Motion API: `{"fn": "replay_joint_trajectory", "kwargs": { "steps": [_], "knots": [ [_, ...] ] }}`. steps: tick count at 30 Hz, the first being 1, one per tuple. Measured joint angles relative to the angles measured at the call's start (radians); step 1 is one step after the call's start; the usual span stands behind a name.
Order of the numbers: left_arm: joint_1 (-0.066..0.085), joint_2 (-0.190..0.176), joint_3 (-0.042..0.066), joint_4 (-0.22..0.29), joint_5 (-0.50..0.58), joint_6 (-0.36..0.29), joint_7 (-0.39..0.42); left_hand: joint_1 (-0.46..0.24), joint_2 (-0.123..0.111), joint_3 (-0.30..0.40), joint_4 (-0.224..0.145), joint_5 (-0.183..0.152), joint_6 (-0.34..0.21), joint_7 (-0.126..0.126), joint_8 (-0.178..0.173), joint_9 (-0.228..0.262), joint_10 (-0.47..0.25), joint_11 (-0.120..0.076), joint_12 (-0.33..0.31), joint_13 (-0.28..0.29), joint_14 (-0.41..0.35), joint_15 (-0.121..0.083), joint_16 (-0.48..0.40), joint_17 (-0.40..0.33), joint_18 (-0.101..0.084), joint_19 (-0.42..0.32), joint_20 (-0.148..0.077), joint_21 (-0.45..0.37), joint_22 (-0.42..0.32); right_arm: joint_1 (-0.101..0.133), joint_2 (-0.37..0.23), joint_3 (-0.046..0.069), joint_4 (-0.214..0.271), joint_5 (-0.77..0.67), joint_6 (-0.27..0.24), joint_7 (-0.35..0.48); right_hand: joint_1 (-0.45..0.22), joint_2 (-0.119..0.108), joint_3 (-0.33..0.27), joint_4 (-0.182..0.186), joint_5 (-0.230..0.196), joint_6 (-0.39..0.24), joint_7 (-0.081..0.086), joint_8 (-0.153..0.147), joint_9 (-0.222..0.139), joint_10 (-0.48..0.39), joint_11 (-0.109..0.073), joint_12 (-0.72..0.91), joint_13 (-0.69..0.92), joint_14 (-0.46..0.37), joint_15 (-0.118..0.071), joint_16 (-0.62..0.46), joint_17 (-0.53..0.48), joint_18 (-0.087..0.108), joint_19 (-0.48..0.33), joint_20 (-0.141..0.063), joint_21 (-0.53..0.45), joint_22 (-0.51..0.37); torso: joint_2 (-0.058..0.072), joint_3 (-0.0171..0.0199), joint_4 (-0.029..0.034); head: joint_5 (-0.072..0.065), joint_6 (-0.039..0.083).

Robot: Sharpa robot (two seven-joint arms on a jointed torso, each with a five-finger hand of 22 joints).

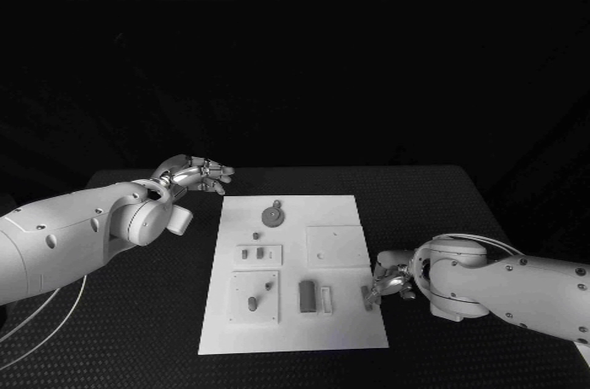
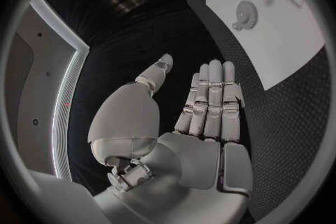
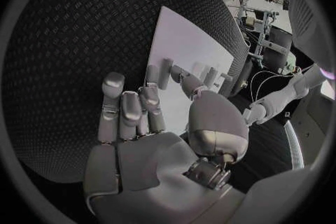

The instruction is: Assemble the parts on the task board

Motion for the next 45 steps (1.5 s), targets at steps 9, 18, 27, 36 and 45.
{"fn": "replay_joint_trajectory", "kwargs": {
  "steps": [9,18,27,36,45],
  "knots": [
    [0.000,0.000,0.000,0.000,0.000,0.002,0.000,0.000,0.000,0.000,0.000,0.000,0.000,0.000,0.000,0.000,0.000,0.000,0.000,0.000,0.000,0.000,0.000,0.000,0.000,0.000,0.000,0.000,0.000,-0.009,0.022,0.003,-0.014,-0.012,-0.001,-0.006,-0.017,-0.017,0.017,0.048,0.000,0.010,-0.002,0.008,0.004,0.009,-0.001,0.000,0.003,0.005,-0.001,0.000,0.002,0.000,0.001,0.001,0.000,0.000,0.000,-0.0005,0.0000,0.003,-0.007],
    [0.000,-0.003,0.000,0.000,0.000,0.003,0.000,0.000,0.000,0.000,0.000,0.000,0.000,0.000,0.000,0.000,0.000,0.000,0.000,0.000,0.000,0.000,0.000,0.000,0.000,0.000,0.000,0.000,0.000,-0.024,0.056,0.011,-0.025,-0.084,-0.007,-0.014,-0.020,-0.021,0.020,0.060,0.000,0.031,-0.014,0.011,0.002,0.013,-0.002,0.000,0.003,0.011,0.003,0.000,0.004,-0.001,0.004,-0.001,0.000,0.000,0.000,-0.0010,0.0001,0.006,-0.010],
    [0.000,-0.006,0.000,0.002,0.000,0.004,0.000,0.000,0.000,0.000,0.000,0.000,0.000,0.000,0.000,-0.001,0.000,0.000,0.000,0.000,0.000,0.000,0.000,0.001,0.000,0.000,0.000,0.000,0.000,-0.034,0.083,0.011,-0.025,-0.195,-0.024,-0.017,0.038,0.053,-0.004,-0.045,0.004,0.027,-0.021,0.108,0.004,-0.003,0.002,-0.009,-0.010,0.007,0.002,-0.001,-0.003,-0.003,-0.001,-0.008,0.000,0.003,0.000,-0.0009,0.0006,0.010,-0.014],
    [0.000,-0.007,0.000,0.005,0.000,0.006,-0.001,0.000,0.000,0.000,0.000,0.000,0.000,0.000,0.000,-0.001,0.000,0.000,0.000,0.000,0.000,0.000,0.000,0.001,0.000,0.000,0.000,0.000,0.000,-0.033,0.101,0.012,-0.022,-0.254,-0.032,-0.017,0.111,0.052,0.027,-0.097,0.004,0.021,-0.025,0.095,0.004,-0.012,0.008,-0.016,-0.020,-0.003,0.009,-0.004,-0.019,-0.014,-0.001,-0.007,0.000,0.003,0.000,-0.0012,0.0000,0.014,-0.017],
    [0.000,-0.009,0.000,0.007,0.000,0.006,-0.001,-0.003,0.003,0.000,0.000,0.000,0.000,0.000,0.000,-0.001,0.000,0.000,0.000,0.001,0.000,0.000,0.000,0.000,0.000,0.000,0.000,0.000,0.001,-0.033,0.105,0.013,-0.016,-0.265,-0.037,-0.016,0.156,0.040,0.029,-0.100,-0.001,-0.002,-0.027,0.085,0.004,-0.035,0.030,-0.026,-0.035,-0.020,0.026,-0.004,-0.032,-0.018,-0.015,0.000,0.000,0.007,0.000,-0.0012,0.0003,0.012,-0.021]
  ]
}}
